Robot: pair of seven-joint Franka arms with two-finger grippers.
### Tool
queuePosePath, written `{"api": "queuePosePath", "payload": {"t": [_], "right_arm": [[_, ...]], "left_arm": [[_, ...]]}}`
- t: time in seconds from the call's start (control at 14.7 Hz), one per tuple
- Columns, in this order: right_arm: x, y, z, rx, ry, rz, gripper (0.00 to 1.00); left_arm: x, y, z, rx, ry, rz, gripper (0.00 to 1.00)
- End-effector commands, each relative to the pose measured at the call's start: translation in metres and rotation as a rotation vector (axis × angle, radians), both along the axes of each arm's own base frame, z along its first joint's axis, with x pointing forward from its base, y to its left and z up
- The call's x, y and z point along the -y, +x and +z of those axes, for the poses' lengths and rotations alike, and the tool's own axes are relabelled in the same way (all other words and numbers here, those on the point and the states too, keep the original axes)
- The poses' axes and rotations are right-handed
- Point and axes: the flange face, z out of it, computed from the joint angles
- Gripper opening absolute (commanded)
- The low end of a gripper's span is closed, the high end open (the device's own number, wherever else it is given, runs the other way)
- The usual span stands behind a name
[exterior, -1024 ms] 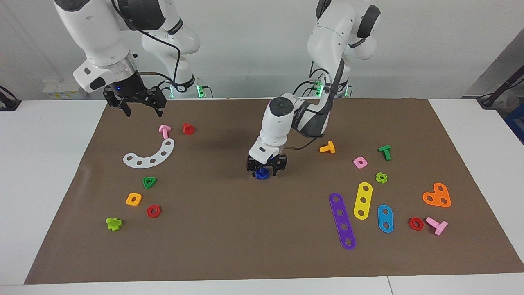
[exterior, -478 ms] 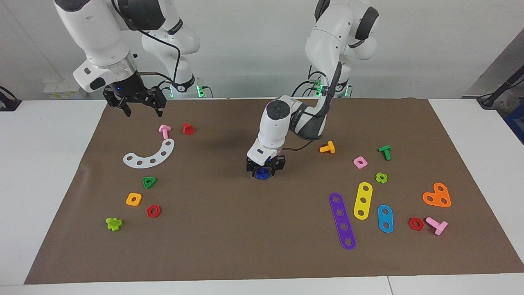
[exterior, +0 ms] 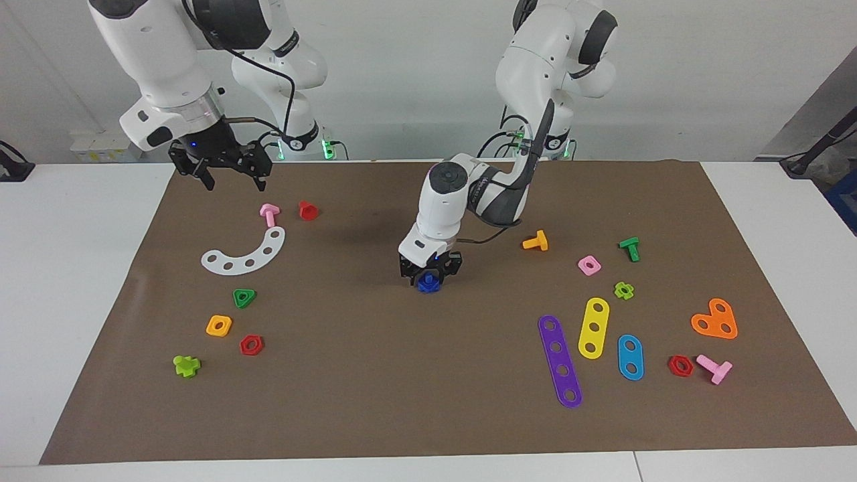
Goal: Unscrew and place screws in storage area
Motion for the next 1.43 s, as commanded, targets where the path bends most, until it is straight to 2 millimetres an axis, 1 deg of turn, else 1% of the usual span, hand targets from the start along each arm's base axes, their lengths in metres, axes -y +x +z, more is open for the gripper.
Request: {"api": "queuePosePath", "payload": {"t": [0.0,0.27,0.34,0.48,0.61,0.68,0.75,0.82,0.89,0.96,1.09,1.23,1.3,1.37], "right_arm": [[0.003,-0.006,0.001,-0.008,0.018,0.018,1.0],[0.003,-0.006,0.001,-0.008,0.018,0.018,1.0],[0.003,-0.006,0.001,-0.008,0.018,0.018,1.0],[0.003,-0.006,0.001,-0.008,0.018,0.018,1.0],[0.005,-0.007,0.001,-0.009,0.018,0.015,1.0],[0.005,-0.007,0.001,-0.011,0.018,0.015,1.0],[0.007,-0.007,0.001,-0.011,0.018,0.01,1.0],[0.009,-0.007,0.001,-0.014,0.018,0.006,1.0],[0.009,-0.008,0.001,-0.015,0.018,0.006,1.0],[0.009,-0.007,0.001,-0.012,0.018,0.009,1.0],[0.003,-0.003,0.004,0.015,0.019,0.016,1.0],[-0.003,-0.001,0.005,0.034,0.018,0.02,1.0],[-0.004,0.0,0.004,0.034,0.018,0.022,1.0],[-0.007,-0.001,0.005,0.036,0.018,0.023,1.0]], "left_arm": [[-0.003,0.003,0.004,0.017,0.032,-0.001,0.68],[-0.005,0.007,0.006,0.029,0.04,-0.006,0.55],[-0.005,0.007,0.006,0.028,0.041,-0.006,0.54],[-0.006,0.008,0.009,0.021,0.047,-0.004,0.47],[-0.007,0.01,0.011,0.014,0.052,-0.002,0.44],[-0.005,0.012,0.012,0.001,0.056,0.0,0.43],[-0.003,0.016,0.022,-0.007,0.059,0.004,0.43],[-0.002,0.019,0.027,-0.022,0.07,0.007,0.42],[-0.001,0.02,0.026,-0.042,0.079,0.009,0.42],[0.001,0.024,0.033,-0.053,0.07,0.019,0.42],[0.003,0.033,0.045,-0.065,0.055,0.035,0.42],[-0.019,0.056,0.065,-0.069,0.041,0.083,0.42],[-0.034,0.069,0.077,-0.077,0.035,0.112,0.43],[-0.051,0.081,0.084,-0.082,0.038,0.135,0.43]]}}
